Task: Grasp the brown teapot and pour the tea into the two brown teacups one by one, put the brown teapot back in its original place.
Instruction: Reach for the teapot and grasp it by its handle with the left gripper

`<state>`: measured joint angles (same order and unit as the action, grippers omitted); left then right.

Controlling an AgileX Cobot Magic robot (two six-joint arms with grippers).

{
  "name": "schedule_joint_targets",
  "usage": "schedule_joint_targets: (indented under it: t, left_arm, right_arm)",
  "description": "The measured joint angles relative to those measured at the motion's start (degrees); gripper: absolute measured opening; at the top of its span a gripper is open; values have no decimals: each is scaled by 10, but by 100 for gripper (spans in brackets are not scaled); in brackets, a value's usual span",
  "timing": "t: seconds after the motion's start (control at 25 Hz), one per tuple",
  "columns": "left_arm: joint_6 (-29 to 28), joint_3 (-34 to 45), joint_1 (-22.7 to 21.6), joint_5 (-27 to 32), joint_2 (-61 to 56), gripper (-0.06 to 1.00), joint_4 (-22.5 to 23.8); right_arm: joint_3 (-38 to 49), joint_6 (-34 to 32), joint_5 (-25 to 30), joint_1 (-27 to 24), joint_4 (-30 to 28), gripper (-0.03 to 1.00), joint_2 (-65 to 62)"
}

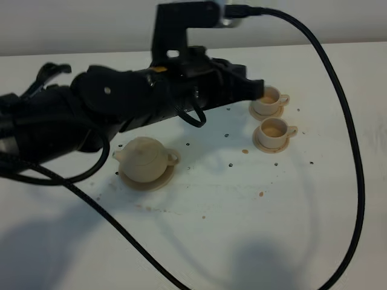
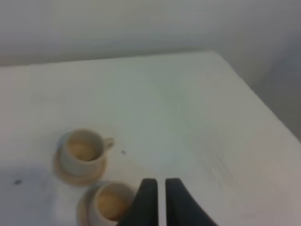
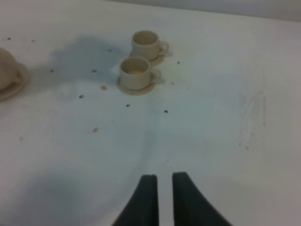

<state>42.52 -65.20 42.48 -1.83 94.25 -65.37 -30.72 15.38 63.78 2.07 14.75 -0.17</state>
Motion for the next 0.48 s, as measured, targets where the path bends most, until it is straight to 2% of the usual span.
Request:
schedule_joint_targets:
  t: [0.12,0.24,0.4,0.48]
  left_arm:
    - [31,-20,-17,67,1,-5,18]
    - [33,-41,-43,150,1,-5,101]
    - [-11,-96,-78,286,2,-5,301]
    - [-46,-142,-89,358,6,-5,422]
  right_arm:
    - [0,0,0,0,0,9,0]
    - [0,0,0,0,0,9,0]
    - [0,0,0,0,0,9,0]
    - [0,0,0,0,0,9,0]
